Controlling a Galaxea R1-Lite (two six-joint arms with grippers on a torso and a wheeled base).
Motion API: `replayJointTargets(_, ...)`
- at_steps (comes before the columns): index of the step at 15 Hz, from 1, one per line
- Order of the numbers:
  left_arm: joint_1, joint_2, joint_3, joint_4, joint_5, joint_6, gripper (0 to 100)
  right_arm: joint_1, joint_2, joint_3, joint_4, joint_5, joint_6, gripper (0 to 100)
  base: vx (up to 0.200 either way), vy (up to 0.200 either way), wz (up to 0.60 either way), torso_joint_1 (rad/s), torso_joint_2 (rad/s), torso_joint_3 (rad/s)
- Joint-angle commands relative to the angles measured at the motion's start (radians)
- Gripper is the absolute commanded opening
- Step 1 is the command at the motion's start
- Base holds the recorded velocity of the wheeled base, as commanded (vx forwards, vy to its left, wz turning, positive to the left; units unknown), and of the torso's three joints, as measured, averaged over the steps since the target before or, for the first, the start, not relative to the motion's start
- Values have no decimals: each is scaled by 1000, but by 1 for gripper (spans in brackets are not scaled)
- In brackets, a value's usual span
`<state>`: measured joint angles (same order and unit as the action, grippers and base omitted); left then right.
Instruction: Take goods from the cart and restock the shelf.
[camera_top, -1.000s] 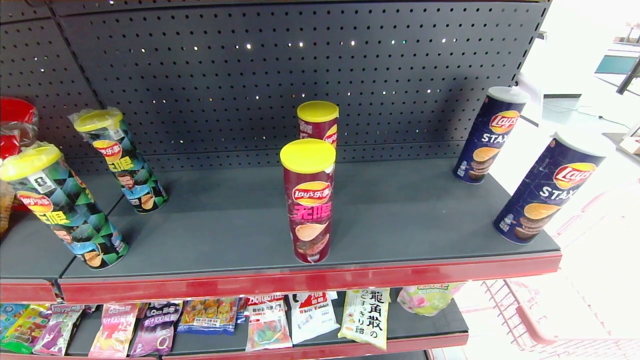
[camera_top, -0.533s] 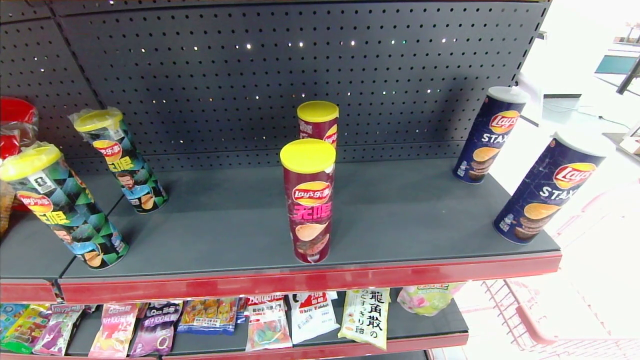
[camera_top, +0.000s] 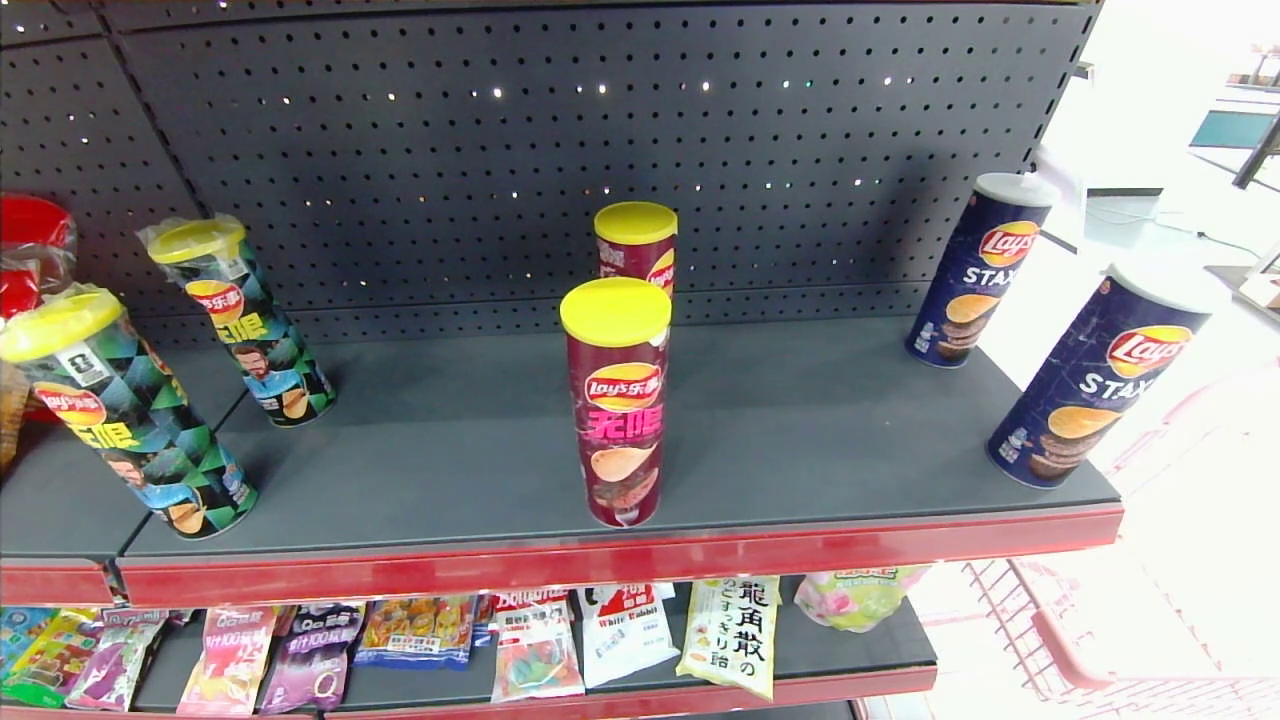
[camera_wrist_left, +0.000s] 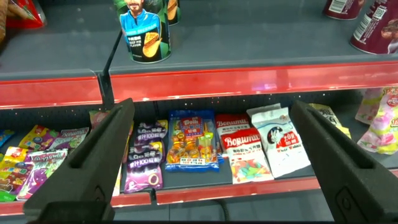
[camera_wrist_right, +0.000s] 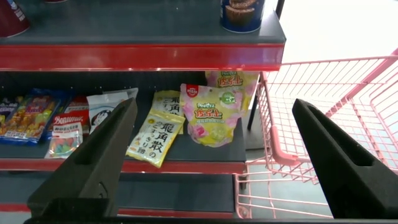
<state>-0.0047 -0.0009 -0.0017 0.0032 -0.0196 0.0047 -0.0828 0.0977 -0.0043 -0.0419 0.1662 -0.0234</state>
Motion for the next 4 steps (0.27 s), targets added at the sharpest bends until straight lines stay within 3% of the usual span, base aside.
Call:
replayJointTargets(1, -1, 1, 0, 0, 0, 0, 100, 0, 1, 1, -1, 1, -9, 100, 0, 0, 0, 0, 0, 0)
replayJointTargets(4, 0, 1, 0, 0, 1, 0, 100, 0, 1, 1, -1, -19, -15, 100, 0, 0, 0, 0, 0, 0)
